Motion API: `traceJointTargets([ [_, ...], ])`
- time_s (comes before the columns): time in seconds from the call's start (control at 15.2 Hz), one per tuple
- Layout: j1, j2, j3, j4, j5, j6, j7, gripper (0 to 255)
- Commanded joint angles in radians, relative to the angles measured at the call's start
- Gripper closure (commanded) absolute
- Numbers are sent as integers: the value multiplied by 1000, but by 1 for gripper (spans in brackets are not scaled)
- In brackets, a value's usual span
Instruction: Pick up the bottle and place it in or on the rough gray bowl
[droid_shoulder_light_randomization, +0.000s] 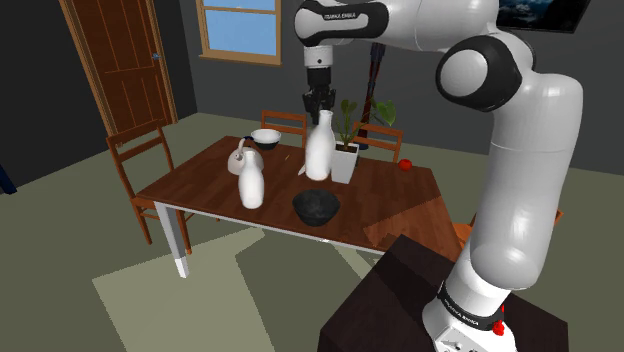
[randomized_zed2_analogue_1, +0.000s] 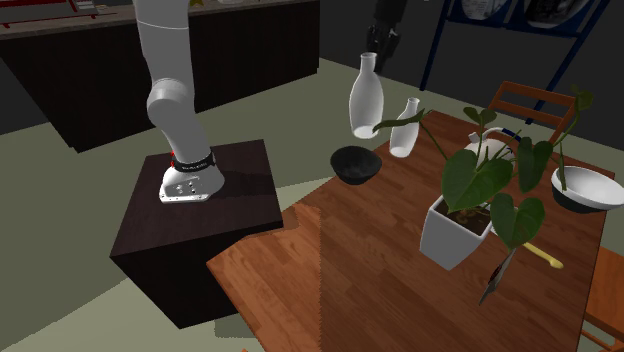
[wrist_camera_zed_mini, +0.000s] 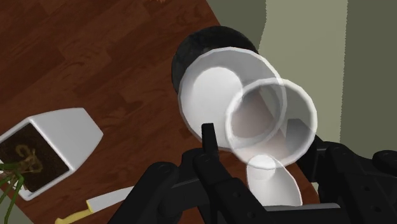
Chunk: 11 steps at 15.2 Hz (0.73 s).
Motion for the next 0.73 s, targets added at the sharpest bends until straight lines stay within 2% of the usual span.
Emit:
traceJointTargets([
  [0.0,-1,-3,-1,-32,-1,30,-1,255],
  [0.66,3,-12,1,-179,-2,168,4,255],
])
